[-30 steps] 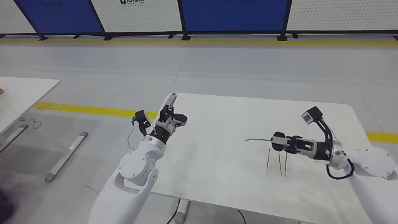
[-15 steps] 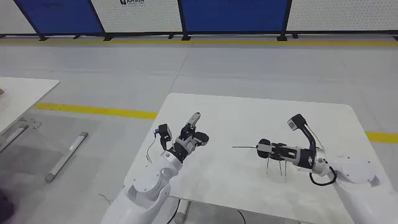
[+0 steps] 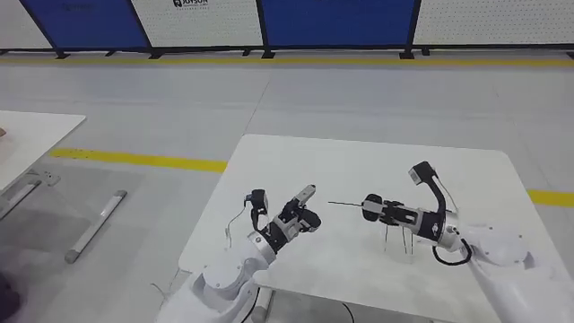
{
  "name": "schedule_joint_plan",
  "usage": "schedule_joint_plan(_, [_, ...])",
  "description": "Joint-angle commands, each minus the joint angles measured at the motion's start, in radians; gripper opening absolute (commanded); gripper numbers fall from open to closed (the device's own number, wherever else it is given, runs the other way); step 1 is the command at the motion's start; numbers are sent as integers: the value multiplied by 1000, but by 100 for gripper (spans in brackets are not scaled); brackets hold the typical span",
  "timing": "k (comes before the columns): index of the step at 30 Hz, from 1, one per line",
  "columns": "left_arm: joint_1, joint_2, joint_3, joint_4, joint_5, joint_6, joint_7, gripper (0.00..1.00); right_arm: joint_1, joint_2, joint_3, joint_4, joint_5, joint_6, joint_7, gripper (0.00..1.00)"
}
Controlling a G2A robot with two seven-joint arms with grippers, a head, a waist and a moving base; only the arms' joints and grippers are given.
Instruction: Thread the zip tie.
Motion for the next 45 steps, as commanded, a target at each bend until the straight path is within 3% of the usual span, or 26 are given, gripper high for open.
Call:
schedule_joint_plan(1, [-2,0,4,0,-10,-5,-11,100,3,-3,-5,5,-5,0,0,0])
schedule_joint_plan(12, [-7,-2,12,3,-16,-12,1,100,1,-3,-6,4,-5,1,-4,0])
schedule_joint_plan(19, [-67,-22,80,46,-77,-15,99,100,-9,-12,-19,-24,-23,0,-42,0])
schedule_joint_plan(29, [-68,-22,82,46,-77,-16,100,100,-9,-12,-19,-24,-23,0,-42,0])
schedule_joint_plan(35, [-77,-25,98,45,-138,-19,54,100,-9,-12,-19,-24,-23,0,-42,0])
schedule_joint_plan(45, [-103,-33,118,68,-146,-46,98,100,-9,-12,-19,-24,-23,0,-42,0])
